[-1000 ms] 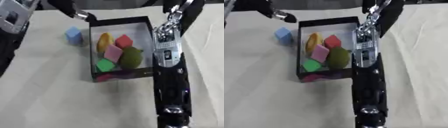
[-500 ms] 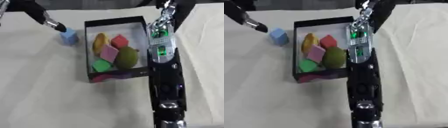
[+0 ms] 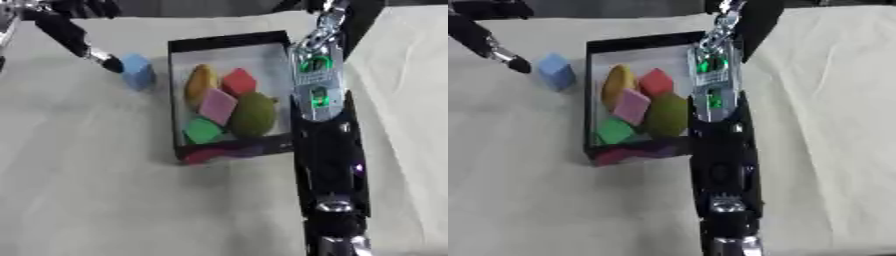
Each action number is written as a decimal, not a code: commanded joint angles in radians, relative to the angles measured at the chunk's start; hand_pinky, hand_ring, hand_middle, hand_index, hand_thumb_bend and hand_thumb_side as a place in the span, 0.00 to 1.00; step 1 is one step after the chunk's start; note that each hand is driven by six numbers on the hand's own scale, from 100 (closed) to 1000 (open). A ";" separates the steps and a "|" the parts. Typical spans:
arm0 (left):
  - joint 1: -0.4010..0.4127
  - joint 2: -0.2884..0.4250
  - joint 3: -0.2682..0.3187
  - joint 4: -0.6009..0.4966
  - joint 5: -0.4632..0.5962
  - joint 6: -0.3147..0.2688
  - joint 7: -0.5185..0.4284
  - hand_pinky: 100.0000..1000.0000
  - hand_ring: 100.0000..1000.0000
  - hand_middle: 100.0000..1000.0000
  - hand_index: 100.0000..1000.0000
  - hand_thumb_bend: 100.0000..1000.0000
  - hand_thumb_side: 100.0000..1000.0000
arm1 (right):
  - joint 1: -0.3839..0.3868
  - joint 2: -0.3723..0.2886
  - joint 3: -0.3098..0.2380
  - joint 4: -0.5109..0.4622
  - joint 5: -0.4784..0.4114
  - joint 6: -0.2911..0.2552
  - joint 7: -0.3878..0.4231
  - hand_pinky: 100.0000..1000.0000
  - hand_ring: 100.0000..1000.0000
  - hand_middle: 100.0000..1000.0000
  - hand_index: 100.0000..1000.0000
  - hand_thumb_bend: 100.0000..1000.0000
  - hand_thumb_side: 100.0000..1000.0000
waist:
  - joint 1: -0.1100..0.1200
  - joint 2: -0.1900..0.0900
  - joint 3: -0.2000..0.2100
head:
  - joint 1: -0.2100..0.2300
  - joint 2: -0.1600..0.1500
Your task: Pick up objects on the table and place them in the box.
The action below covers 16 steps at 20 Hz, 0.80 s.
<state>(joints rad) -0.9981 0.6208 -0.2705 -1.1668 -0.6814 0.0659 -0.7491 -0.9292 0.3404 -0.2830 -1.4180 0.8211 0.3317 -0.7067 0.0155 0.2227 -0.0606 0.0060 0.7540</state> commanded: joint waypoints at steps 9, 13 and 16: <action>-0.042 -0.041 -0.002 0.119 -0.112 0.023 0.039 0.80 0.82 0.74 0.84 0.93 0.52 | -0.012 -0.008 0.005 -0.009 -0.016 0.001 -0.014 0.81 0.70 0.71 0.80 0.00 0.68 | -0.004 0.004 -0.011 | 0.003 -0.021; -0.045 -0.057 -0.002 0.146 -0.147 0.026 0.047 0.79 0.80 0.69 0.80 0.96 0.55 | -0.011 -0.008 0.006 -0.009 -0.020 0.001 -0.015 0.81 0.70 0.71 0.80 0.00 0.69 | -0.004 0.007 -0.013 | 0.003 -0.023; -0.049 -0.068 0.001 0.168 -0.175 0.037 0.060 0.79 0.79 0.67 0.78 0.96 0.59 | -0.012 -0.007 0.006 -0.008 -0.021 0.000 -0.015 0.81 0.70 0.71 0.80 0.00 0.69 | -0.004 0.009 -0.016 | 0.005 -0.023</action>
<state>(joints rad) -1.0195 0.5406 -0.2803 -0.9973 -0.8435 0.1000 -0.6982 -0.9238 0.3402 -0.2828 -1.4161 0.8035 0.3281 -0.7139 0.0155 0.2314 -0.0762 0.0067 0.7445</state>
